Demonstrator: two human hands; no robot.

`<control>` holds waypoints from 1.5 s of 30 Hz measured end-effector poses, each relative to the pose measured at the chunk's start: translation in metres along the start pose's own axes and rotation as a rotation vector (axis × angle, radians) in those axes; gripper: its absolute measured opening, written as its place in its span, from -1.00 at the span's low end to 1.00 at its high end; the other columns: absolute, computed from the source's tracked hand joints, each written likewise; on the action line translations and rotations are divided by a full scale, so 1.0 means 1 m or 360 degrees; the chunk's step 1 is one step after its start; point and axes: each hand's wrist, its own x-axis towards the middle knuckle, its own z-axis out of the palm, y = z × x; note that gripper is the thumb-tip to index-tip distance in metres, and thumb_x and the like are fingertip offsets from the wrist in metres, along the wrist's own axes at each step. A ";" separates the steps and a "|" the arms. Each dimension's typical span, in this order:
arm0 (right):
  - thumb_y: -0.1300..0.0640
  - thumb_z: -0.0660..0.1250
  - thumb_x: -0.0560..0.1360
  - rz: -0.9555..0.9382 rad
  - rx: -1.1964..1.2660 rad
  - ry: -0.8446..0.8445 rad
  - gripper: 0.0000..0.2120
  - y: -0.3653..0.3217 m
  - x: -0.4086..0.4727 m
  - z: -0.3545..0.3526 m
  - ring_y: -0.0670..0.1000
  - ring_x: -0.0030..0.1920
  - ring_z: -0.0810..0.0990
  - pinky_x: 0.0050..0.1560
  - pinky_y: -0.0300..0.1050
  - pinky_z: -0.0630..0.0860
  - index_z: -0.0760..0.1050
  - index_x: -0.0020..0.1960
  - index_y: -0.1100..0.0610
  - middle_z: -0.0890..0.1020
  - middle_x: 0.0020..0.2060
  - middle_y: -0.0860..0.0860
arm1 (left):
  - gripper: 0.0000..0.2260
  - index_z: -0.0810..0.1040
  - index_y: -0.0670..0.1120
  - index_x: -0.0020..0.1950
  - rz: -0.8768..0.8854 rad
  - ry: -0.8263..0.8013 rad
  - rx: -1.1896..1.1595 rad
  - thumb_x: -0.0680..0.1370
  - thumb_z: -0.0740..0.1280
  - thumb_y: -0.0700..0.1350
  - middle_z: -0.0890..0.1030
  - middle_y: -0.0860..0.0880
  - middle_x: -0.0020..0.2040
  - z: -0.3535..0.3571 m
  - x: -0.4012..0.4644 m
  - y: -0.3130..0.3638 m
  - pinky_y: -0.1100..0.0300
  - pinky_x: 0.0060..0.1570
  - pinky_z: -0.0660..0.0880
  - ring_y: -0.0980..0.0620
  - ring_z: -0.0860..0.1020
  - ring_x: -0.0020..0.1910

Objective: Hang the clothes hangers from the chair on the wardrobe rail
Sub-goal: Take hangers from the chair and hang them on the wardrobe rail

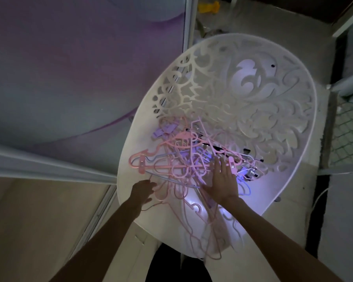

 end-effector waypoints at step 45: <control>0.13 0.13 0.62 -0.0265 0.0811 0.0261 -0.77 0.129 -0.018 -0.100 -0.17 -0.27 0.49 -0.18 -0.34 0.41 0.55 0.07 0.12 0.60 -0.12 0.06 | -0.76 0.51 -0.26 0.16 0.0604 -0.0581 -0.0122 0.62 0.18 -0.16 0.68 0.03 -0.39 0.069 -0.044 0.010 0.22 -0.29 0.58 0.08 0.66 -0.41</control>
